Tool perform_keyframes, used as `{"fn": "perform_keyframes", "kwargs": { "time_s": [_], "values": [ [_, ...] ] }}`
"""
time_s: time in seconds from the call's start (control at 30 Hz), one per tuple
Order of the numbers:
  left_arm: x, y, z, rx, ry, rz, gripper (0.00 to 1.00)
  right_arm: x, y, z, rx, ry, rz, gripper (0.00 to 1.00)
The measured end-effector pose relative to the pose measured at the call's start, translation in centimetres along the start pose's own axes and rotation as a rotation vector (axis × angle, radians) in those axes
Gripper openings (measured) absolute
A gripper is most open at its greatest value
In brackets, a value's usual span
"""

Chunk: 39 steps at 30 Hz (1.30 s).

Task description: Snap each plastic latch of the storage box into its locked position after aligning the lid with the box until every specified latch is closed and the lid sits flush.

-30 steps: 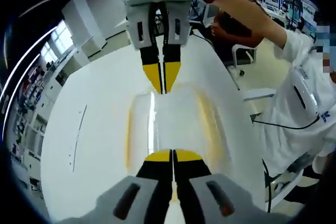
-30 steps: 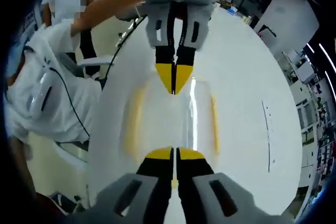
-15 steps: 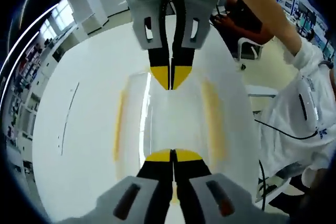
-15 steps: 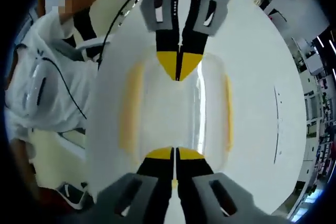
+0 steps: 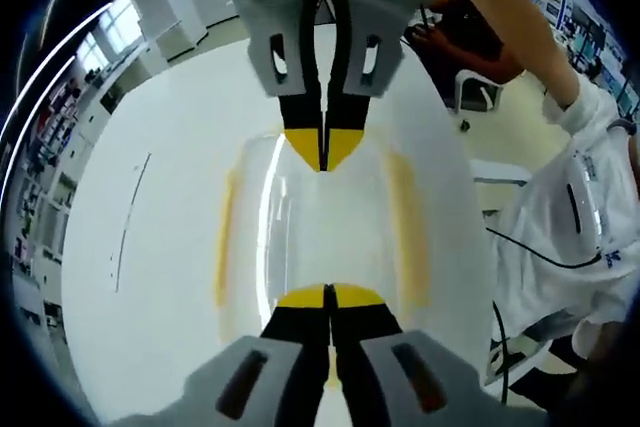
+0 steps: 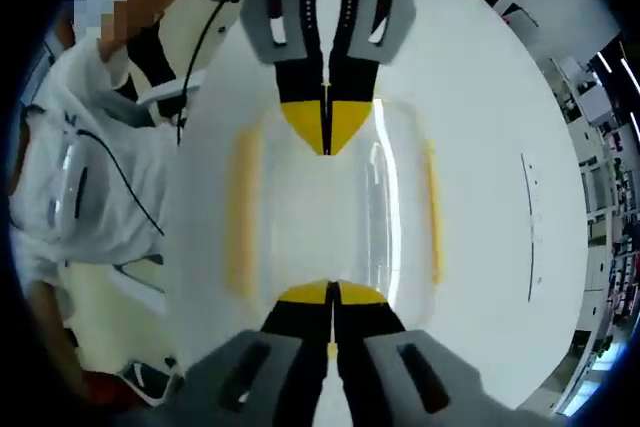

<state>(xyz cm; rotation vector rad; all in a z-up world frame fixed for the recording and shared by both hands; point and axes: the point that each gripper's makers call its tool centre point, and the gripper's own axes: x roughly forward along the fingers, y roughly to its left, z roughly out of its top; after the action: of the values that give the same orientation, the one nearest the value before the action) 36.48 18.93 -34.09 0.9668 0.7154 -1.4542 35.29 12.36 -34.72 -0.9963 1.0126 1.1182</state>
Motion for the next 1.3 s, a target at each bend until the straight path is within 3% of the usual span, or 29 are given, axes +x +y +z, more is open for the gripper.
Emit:
{"fn": "perform_keyframes", "kwargs": {
  "time_s": [0.4,0.6,0.7,0.8,0.83,0.9,1.07,1.23,1.3],
  "values": [
    [-0.1,0.1,-0.1,-0.006,-0.028,0.010,0.00,0.0,-0.2,0.6,-0.014,-0.066,-0.034,0.00],
    [-0.2,0.0,-0.1,-0.036,-0.063,0.009,0.00,-0.1,-0.7,0.9,0.014,-0.156,-0.058,0.02],
    [-0.2,0.0,0.0,-0.036,-0.089,0.004,0.00,-0.3,-1.6,1.7,0.050,-0.244,-0.118,0.16],
    [-0.2,-0.1,0.2,-0.007,-0.121,0.009,0.00,-0.4,-1.6,1.8,0.066,-0.263,-0.100,0.25],
    [-0.2,-0.3,0.3,-0.008,-0.128,0.001,0.03,-0.4,-1.4,1.9,0.059,-0.267,-0.097,0.29],
    [-0.3,-0.4,0.9,-0.008,-0.166,-0.012,0.22,-0.5,-1.3,1.9,0.034,-0.267,-0.100,0.37],
    [-0.3,-0.4,1.3,0.042,-0.182,0.001,0.31,-0.8,-1.2,1.8,0.029,-0.252,-0.102,0.52],
    [-0.7,-0.6,2.2,0.062,-0.215,-0.005,0.41,-1.5,-1.1,2.2,0.041,-0.294,-0.112,0.67],
    [-0.9,-0.6,2.4,0.072,-0.223,-0.001,0.50,-2.0,-1.1,2.3,0.040,-0.304,-0.120,0.74]
  ]
}}
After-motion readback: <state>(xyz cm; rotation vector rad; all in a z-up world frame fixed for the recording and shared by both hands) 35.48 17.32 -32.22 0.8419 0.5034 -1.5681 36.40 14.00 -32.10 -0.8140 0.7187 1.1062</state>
